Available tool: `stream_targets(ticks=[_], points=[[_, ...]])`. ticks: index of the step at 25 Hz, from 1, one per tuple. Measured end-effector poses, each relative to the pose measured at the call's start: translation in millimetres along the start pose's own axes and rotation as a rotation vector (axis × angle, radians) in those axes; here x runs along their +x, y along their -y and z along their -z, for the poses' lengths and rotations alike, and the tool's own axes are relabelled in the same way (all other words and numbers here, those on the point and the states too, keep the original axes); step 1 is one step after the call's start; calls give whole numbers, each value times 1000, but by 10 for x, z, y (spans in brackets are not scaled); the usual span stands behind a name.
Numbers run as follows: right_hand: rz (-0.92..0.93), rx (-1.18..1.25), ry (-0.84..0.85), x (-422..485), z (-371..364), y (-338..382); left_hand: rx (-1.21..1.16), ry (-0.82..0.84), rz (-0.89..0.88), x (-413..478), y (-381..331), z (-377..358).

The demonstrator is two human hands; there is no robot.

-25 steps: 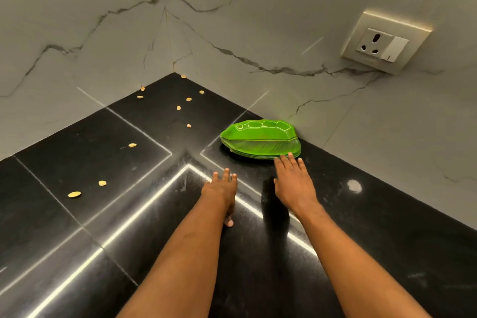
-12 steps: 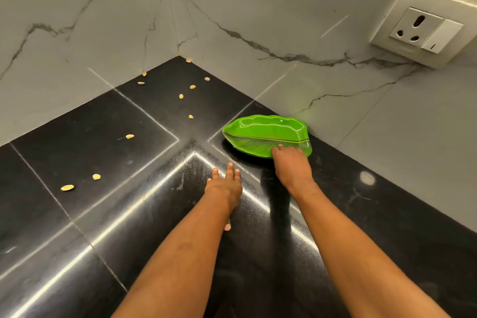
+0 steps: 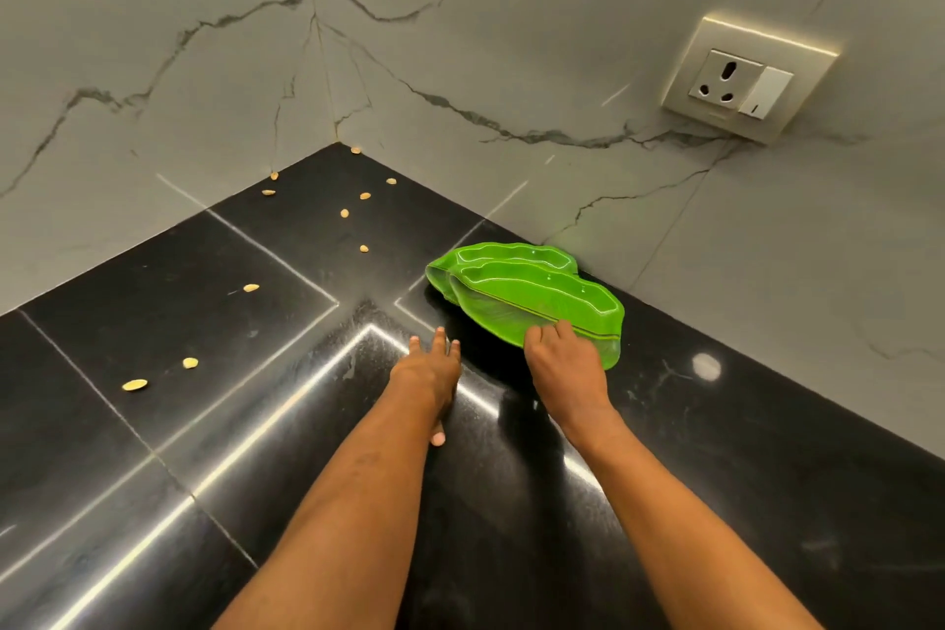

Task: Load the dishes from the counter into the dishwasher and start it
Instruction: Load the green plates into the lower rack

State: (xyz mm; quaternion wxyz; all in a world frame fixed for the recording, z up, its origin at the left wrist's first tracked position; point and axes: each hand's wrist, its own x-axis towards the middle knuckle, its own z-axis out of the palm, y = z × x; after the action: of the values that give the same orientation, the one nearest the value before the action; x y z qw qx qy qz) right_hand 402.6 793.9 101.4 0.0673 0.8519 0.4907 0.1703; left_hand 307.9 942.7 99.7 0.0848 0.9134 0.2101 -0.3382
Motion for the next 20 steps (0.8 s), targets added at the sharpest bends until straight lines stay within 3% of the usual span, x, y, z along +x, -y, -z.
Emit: stream_targets(ticks=[5,8,20], points=[[-46,-47,-118,-385,99,24,121,-337,-32,-276,-83,-263],[-83,-43,-171,-613,222,106,5,-495,-34,-507,-96,-539],[-257,-41,-269,-2065,959,958,-29,-513,-161,-1810,93,-1522]])
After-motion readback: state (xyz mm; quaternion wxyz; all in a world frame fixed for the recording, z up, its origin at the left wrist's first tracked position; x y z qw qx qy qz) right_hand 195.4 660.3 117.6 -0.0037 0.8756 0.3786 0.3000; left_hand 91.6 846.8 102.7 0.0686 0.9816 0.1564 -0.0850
